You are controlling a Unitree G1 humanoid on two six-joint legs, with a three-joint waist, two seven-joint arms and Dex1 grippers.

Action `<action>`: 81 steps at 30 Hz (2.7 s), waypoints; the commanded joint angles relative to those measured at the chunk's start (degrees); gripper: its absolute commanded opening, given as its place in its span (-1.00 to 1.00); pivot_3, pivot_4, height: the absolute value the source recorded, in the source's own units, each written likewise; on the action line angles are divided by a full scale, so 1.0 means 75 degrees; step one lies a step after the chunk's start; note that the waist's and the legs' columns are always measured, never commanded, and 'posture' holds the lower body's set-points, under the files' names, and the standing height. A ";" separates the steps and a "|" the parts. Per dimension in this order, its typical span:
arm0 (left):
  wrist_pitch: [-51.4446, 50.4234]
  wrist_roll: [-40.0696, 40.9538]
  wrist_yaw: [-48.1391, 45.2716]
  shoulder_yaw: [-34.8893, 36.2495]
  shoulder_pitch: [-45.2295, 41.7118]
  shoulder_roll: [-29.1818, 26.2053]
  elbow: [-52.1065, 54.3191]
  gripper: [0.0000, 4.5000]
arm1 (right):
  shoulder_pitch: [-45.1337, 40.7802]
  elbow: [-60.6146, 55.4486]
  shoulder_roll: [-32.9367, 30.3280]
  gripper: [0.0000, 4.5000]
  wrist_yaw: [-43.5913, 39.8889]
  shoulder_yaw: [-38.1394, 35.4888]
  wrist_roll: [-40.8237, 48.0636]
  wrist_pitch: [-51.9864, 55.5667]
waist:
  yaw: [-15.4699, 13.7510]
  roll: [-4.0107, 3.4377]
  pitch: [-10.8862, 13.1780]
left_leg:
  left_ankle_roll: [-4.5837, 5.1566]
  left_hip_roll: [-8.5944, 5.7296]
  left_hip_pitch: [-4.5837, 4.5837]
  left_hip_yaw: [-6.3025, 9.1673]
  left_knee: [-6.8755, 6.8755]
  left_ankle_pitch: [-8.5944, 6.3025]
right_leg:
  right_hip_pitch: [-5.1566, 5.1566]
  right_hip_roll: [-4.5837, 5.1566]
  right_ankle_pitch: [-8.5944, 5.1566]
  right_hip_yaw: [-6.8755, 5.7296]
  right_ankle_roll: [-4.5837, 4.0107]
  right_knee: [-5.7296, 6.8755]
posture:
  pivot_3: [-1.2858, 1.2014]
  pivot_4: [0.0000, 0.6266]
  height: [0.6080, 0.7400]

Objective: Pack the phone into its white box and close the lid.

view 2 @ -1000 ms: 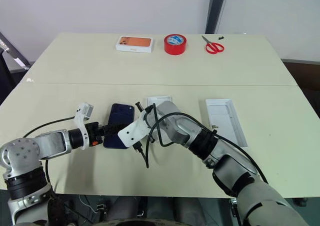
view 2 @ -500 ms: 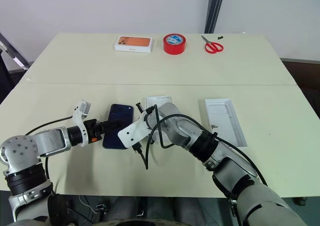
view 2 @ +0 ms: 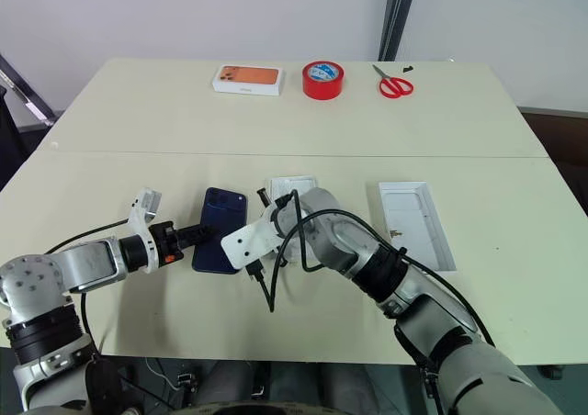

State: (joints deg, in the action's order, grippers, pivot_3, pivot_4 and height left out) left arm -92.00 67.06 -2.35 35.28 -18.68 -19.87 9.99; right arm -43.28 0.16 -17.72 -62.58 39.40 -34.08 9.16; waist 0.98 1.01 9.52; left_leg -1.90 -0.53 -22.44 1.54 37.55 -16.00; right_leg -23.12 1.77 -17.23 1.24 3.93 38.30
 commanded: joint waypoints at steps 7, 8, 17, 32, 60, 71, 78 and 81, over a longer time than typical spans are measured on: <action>0.0026 0.1155 0.0747 0.0603 0.0020 0.0328 -0.0161 -0.99 | 0.0347 -0.1826 -0.0328 -1.00 -0.0592 -0.1194 0.1336 0.1045 | 0.0008 0.0005 0.0002 | 0.0000 0.0000 0.0001 0.0002 -0.0007 0.0000 | 0.0000 0.0000 0.0000 -0.0001 0.0000 -0.0003 | 0.03 -0.52 1.00; 0.0087 0.1307 0.0837 0.0615 0.0034 0.0326 -0.0188 -0.99 | 0.0402 -0.1998 -0.0390 -1.00 -0.0641 -0.1341 0.1525 0.1179 | 0.0001 0.0005 0.0002 | -0.0001 0.0000 0.0001 0.0002 -0.0012 0.0001 | -0.0002 0.0000 0.0000 0.0000 0.0000 -0.0003 | 0.03 -0.52 1.00; 0.2489 0.4322 0.3089 -0.0463 -0.0122 0.0653 0.0175 -0.99 | 0.1240 -0.3566 -0.0728 -1.00 -0.0569 -0.3996 0.4276 0.4039 | -0.0067 0.0016 0.0008 | -0.0002 -0.0001 -0.0008 0.0006 -0.0019 0.0001 | -0.0003 0.0011 0.0000 -0.0003 0.0000 -0.0016 | 0.03 -0.52 1.00; 0.4397 0.3701 0.4242 -0.3762 -0.0800 0.1767 -0.0507 -0.99 | 0.2201 -0.3574 -0.1876 -1.00 0.0647 -0.5108 0.5956 0.4923 | -0.0054 0.0016 0.0009 | 0.0004 -0.0001 -0.0011 -0.0001 -0.0022 0.0003 | -0.0005 -0.0011 0.0001 0.0003 0.0000 -0.0018 | 0.03 -0.52 1.00; 0.3675 0.4775 0.2987 -0.4082 -0.0592 -0.1354 0.0860 0.98 | 0.2172 -0.2970 -0.2568 -1.00 0.1442 -0.4331 0.6216 0.4140 | -0.0052 0.0016 0.0012 | -0.0003 0.0002 -0.0009 0.0001 -0.0015 0.0007 | 0.0004 -0.0013 0.0000 0.0002 0.0000 -0.0020 | 0.03 -0.52 1.00; 0.4833 -0.0568 -0.0481 -0.5400 -0.0674 -0.3623 0.1553 -0.56 | 0.1863 -0.2348 -0.3225 -1.00 0.1668 -0.3657 0.5460 0.4224 | -0.0050 0.0010 0.0018 | -0.0003 -0.0001 -0.0008 -0.0006 -0.0025 0.0008 | 0.0002 -0.0017 -0.0002 0.0004 -0.0004 -0.0026 | 0.03 -0.52 1.00; 0.5189 -0.3093 -0.2024 -0.7082 -0.1378 -0.3306 0.1009 -0.99 | 0.1659 -0.2452 -0.3932 -1.00 0.1495 -0.2485 0.4187 0.3539 | -0.0076 0.0011 0.0024 | 0.0001 0.0000 -0.0016 -0.0006 -0.0026 0.0006 | 0.0000 -0.0012 -0.0002 0.0004 -0.0004 -0.0035 | 0.03 -0.52 1.00; 0.5164 -0.3824 -0.2264 -0.7513 -0.1673 -0.2805 0.0546 -0.99 | 0.1522 -0.2206 -0.3595 -1.00 0.1742 -0.2071 0.3764 0.3618 | -0.0039 0.0011 0.0024 | 0.0002 0.0000 -0.0016 -0.0005 -0.0026 0.0006 | 0.0000 -0.0013 -0.0002 0.0003 -0.0003 -0.0035 | 0.03 -0.52 1.00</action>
State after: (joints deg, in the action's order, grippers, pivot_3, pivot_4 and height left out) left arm -54.10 41.40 -18.25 -19.87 -30.19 -42.01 14.74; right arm -30.25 -16.02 -45.48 -50.48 23.00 -3.91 36.99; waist 0.68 1.09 9.70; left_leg -1.88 -0.52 -22.56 1.49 37.36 -15.96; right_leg -23.12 1.66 -17.24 1.28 3.90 38.05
